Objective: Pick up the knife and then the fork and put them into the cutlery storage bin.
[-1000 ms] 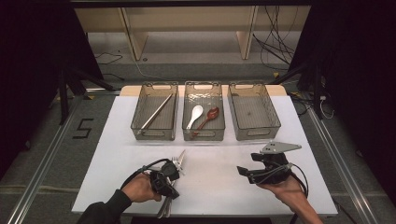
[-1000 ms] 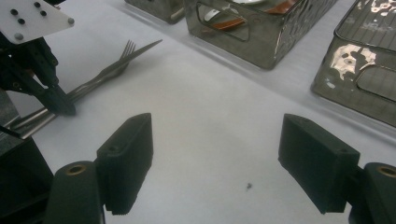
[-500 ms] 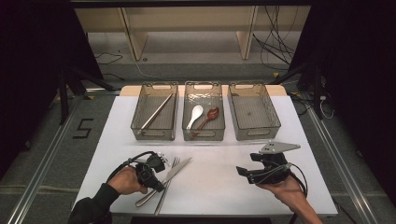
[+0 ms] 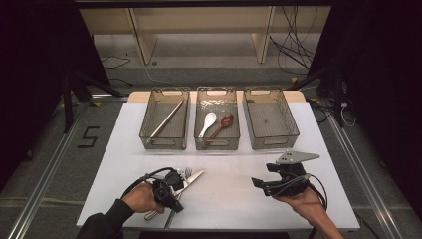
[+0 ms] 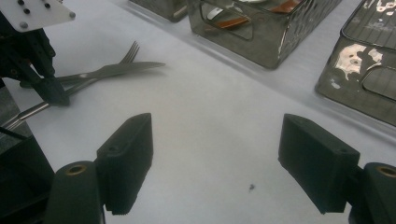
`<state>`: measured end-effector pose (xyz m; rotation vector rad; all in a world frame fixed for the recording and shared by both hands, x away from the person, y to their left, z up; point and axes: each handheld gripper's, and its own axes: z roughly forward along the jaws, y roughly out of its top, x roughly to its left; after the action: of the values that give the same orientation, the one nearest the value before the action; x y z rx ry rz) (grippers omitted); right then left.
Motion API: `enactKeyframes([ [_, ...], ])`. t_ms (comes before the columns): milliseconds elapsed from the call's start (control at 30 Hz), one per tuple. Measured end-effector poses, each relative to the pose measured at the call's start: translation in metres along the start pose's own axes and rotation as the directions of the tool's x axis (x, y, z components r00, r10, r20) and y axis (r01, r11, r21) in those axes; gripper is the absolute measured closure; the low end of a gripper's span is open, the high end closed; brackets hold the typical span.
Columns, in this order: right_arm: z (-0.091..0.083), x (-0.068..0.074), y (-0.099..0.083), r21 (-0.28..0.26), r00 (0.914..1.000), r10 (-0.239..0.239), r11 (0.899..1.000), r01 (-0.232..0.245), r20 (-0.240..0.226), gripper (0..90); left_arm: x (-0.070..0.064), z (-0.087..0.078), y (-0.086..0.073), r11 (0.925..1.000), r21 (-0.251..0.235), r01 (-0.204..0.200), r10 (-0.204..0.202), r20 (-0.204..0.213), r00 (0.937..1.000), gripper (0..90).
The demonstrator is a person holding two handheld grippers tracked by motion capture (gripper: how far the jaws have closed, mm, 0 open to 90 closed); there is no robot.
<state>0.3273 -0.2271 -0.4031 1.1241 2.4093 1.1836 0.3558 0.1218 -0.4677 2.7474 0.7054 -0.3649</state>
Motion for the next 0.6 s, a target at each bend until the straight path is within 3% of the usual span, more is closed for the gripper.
enactKeyframes([
  [267,-0.001,0.000,0.000,-0.003,1.0000,-0.001,1.000,0.001,0.001,27.1,0.002,-0.001,-0.003,0.9993,0.035,0.014,-0.013,-0.015,0.9998,89.0],
  [500,-0.001,0.000,0.000,-0.004,1.0000,-0.002,1.000,0.002,0.003,27.1,0.011,-0.007,-0.009,0.9966,0.074,0.036,-0.031,-0.065,0.9974,89.0],
  [600,-0.001,0.000,0.000,-0.004,1.0000,-0.002,1.000,0.002,0.003,27.1,0.017,-0.011,-0.013,0.9959,0.064,0.064,-0.058,-0.085,0.9947,89.0],
])
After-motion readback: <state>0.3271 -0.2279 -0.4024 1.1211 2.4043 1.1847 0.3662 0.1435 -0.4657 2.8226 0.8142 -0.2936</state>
